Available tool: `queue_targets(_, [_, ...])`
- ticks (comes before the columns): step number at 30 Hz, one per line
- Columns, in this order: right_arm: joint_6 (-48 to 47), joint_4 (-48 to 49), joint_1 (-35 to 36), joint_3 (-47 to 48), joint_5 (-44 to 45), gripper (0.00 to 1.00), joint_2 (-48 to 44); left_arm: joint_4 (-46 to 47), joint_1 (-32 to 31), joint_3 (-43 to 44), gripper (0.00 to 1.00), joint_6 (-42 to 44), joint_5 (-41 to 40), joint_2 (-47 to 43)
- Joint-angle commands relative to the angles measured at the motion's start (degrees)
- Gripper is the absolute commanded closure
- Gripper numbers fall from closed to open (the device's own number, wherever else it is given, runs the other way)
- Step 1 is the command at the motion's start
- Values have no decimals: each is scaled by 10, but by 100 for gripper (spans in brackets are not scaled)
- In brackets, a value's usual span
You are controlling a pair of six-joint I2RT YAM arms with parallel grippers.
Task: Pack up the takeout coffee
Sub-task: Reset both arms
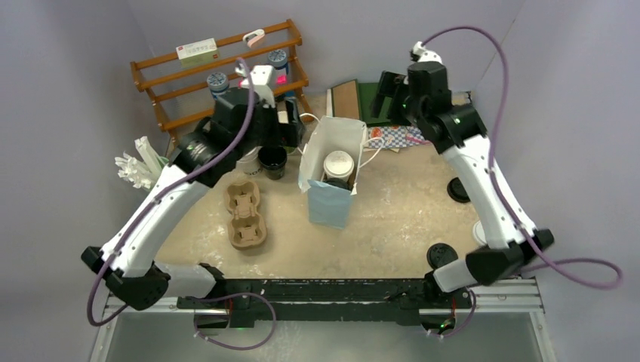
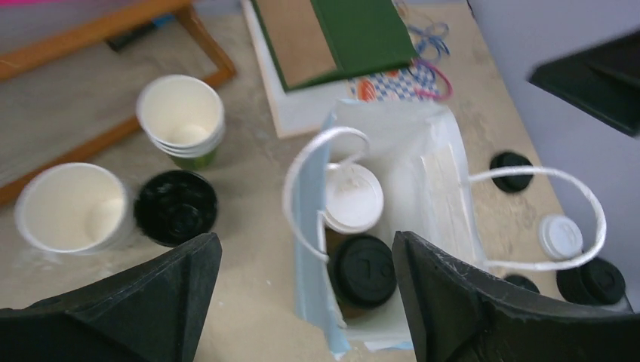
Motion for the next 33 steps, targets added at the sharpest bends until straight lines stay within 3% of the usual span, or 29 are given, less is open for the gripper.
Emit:
queue_targets(1, [-59, 102, -2, -79, 122, 4, -98, 2, 39, 13, 10, 33, -141, -56])
queue_targets(3, [-69, 151, -2, -150, 194, 2, -153, 20, 86, -40, 10, 8, -158, -84])
queue_targets(8, [-102, 315, -3, -383, 258, 3, -293, 100, 170, -224, 10, -77, -222, -171])
queue_targets(11, [-80, 299, -15, -442, 264, 2, -305, 137, 252, -312, 10, -79, -210, -190])
queue_targets(14, [-45, 284, -55, -475, 236, 2, -283, 189, 334, -363, 10, -52, -146, -174])
queue_targets(20, [-83, 447, -75, -573, 210, 2, -236, 287, 344, -411, 9, 10, -185, -117])
queue_targets(23, [-166, 663, -84, -670, 161, 1, -206, 331, 345, -436, 9, 48, -196, -66])
queue_targets(25, [-207, 723, -115, -707, 88, 2, -173, 396, 345, -466, 8, 91, -214, -56])
queue_targets(30, [-211, 832, -177, -780, 26, 2, -146, 593, 363, -581, 6, 202, -187, -58])
queue_targets(33, [-199, 924, -181, -838, 42, 2, -111, 668, 380, -635, 6, 214, -168, -45])
